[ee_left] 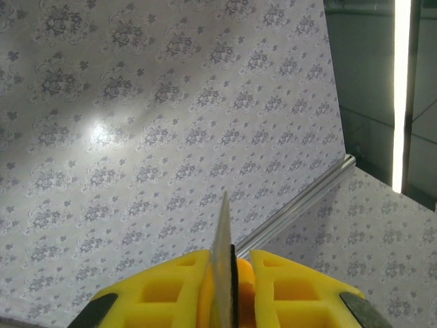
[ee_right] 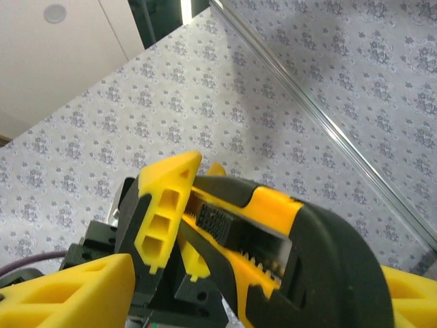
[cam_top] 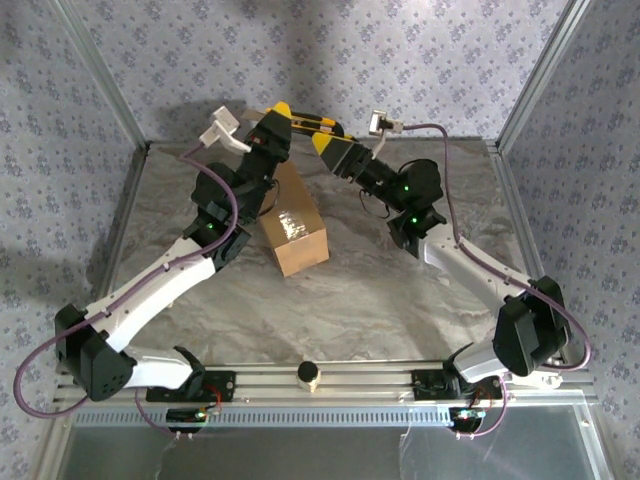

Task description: Unpack the express box

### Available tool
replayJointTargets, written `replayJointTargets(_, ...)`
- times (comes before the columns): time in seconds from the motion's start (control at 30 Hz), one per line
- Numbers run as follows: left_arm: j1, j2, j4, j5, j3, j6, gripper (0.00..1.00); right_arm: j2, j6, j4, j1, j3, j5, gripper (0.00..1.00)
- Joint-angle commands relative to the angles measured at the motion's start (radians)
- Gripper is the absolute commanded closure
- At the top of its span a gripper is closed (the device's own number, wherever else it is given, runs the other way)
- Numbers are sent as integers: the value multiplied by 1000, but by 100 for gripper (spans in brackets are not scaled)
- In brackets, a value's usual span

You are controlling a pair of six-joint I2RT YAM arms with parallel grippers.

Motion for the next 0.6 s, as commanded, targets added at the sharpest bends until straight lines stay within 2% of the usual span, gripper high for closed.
replayJointTargets(0.0, -10, 3, 72, -45, -16, -40, 100, 17, 27, 108, 2, 40, 38, 33)
replayJointTargets(0.27, -20, -2, 54, -61, -35, -85, 100, 67, 64, 161, 1, 86, 70, 37)
replayJointTargets(0.43, -22, -1, 39, -71, -39, -95, 100, 92, 84, 164, 3, 112, 58, 51)
replayJointTargets(0.57, -22, -3, 20, -71, -40, -102, 100, 90, 79, 153, 7, 109, 63, 70)
